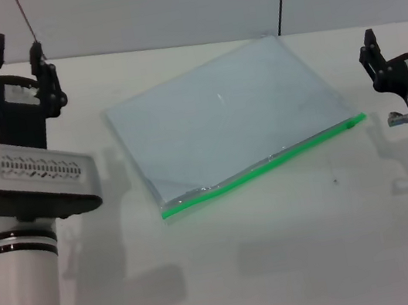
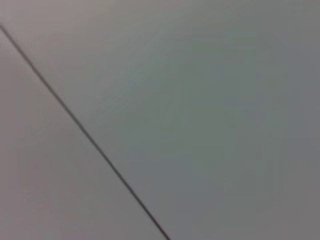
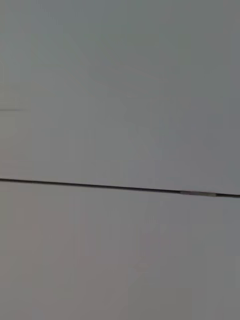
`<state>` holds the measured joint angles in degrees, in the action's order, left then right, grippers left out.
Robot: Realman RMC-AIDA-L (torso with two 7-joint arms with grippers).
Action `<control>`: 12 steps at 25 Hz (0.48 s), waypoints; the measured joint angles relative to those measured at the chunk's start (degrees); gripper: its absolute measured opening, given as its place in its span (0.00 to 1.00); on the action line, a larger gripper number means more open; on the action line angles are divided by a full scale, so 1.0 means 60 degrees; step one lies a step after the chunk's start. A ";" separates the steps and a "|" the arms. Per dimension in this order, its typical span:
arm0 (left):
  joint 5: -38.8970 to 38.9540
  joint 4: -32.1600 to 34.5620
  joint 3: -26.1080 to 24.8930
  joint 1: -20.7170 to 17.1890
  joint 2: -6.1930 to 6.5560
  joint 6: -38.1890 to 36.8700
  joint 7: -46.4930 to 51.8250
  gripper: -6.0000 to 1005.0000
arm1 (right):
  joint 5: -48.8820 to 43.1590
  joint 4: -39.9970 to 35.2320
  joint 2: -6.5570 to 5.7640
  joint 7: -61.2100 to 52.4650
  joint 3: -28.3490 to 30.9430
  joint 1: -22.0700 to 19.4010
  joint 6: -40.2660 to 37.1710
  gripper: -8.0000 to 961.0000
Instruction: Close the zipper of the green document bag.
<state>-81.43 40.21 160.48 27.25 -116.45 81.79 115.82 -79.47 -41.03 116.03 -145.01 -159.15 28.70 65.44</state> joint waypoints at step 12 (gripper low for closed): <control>0.0375 -0.0202 -0.0058 0.0055 -0.0006 0.0006 0.0856 0.42 | 0.0024 -0.0001 0.0012 -0.0122 0.0012 0.0011 -0.0027 0.79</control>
<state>-79.18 39.00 160.14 27.59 -116.49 81.83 120.95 -79.33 -41.04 116.10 -145.74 -159.08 28.77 65.28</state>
